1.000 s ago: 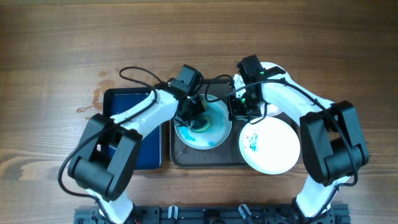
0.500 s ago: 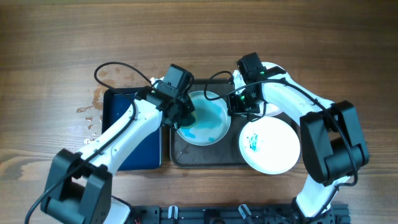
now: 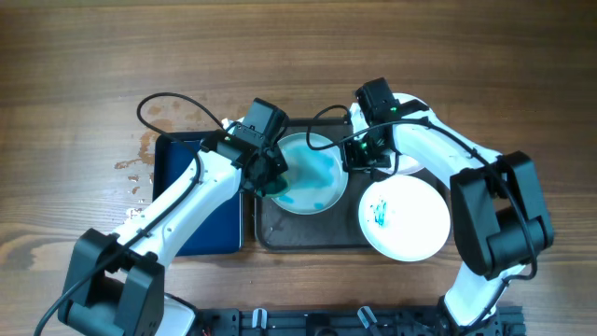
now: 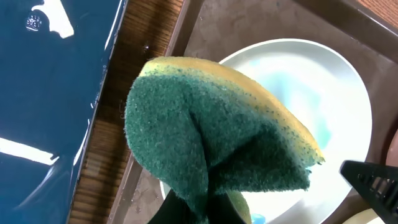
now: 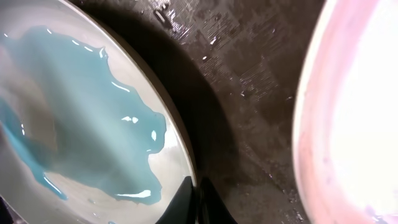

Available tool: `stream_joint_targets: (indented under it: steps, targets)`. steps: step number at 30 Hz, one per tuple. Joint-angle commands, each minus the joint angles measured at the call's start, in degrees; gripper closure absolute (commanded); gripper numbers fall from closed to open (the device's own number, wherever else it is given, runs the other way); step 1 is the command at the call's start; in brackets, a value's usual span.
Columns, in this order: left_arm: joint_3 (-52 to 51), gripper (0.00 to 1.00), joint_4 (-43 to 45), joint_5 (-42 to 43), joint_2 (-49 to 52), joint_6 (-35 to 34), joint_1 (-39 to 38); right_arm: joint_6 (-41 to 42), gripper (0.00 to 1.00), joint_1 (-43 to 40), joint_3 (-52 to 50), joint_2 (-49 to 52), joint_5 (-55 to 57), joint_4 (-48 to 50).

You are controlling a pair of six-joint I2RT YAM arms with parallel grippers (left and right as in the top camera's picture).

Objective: Clean dirty plates on tray and stack at the side

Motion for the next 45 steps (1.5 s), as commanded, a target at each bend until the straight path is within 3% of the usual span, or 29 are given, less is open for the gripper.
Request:
stream_joint_targets:
  steps: [1, 20, 43, 45]
  targets:
    - [-0.2, 0.96, 0.0, -1.4, -1.4, 0.8, 0.5, -1.4, 0.95, -0.3, 0.0, -3.0, 3.5, 0.7]
    - [-0.2, 0.96, 0.0, -1.3, -1.4, 0.8, 0.5, -4.2, 0.96, -0.3, 0.0, -11.2, 7.4, 0.8]
    - [-0.2, 0.96, 0.0, -1.3, -1.4, 0.8, 0.5, -4.2, 0.96, -0.3, 0.0, -11.5, 7.4, 0.8]
    - [-0.2, 0.96, 1.4, 1.7, -1.4, 5.0, 0.5, -4.1, 0.96, -0.3, 0.0, -11.5, 7.4, 0.7]
